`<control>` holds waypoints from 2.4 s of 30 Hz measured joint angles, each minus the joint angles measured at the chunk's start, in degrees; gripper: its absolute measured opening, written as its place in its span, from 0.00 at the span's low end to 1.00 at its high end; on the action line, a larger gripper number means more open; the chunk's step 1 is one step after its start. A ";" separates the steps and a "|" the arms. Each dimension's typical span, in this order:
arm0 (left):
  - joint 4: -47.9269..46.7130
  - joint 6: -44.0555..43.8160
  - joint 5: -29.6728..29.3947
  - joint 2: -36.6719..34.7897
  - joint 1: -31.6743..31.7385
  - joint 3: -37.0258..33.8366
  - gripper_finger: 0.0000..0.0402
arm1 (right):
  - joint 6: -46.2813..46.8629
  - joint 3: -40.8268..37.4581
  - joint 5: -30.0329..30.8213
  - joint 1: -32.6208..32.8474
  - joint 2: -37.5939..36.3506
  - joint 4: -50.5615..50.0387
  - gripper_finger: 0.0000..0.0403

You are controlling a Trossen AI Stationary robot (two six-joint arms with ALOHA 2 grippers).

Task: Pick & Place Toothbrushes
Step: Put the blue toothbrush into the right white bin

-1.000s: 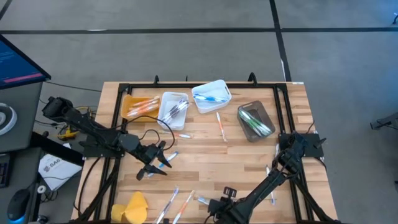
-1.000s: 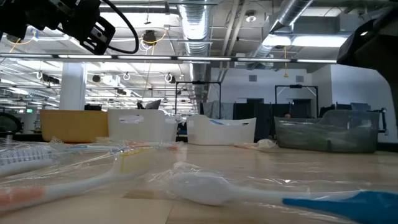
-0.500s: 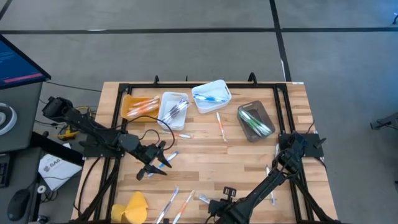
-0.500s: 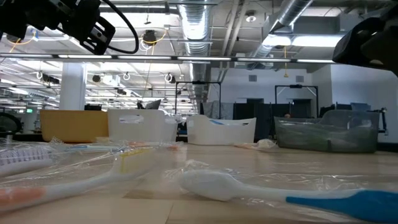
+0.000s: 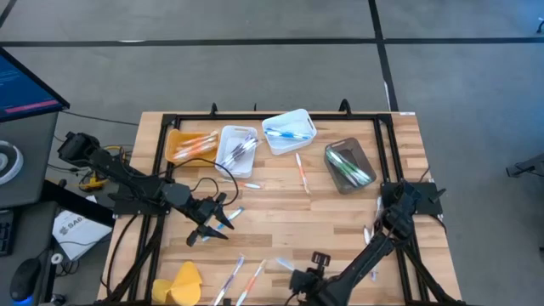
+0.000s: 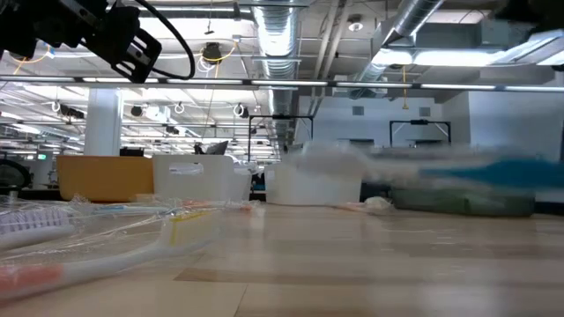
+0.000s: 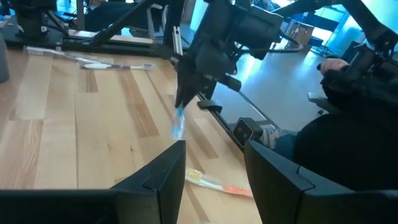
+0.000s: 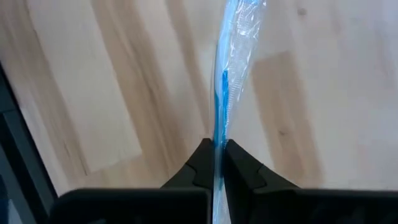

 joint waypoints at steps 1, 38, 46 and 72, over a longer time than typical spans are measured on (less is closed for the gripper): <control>0.07 0.00 0.00 0.00 -0.02 0.00 0.39 | 0.81 0.74 0.65 0.15 -0.02 -1.43 0.01; 0.14 -2.96 0.17 -0.02 -0.08 -0.04 0.39 | 0.01 3.99 33.92 0.40 -7.95 -17.93 0.01; 0.12 -4.94 0.12 -0.03 -0.08 -0.04 0.39 | -7.84 -1.76 44.42 0.29 -17.82 -17.89 0.01; 1.24 4.26 -1.73 -0.04 5.60 -0.07 0.39 | -45.89 -59.96 23.55 -18.18 -54.68 47.71 0.01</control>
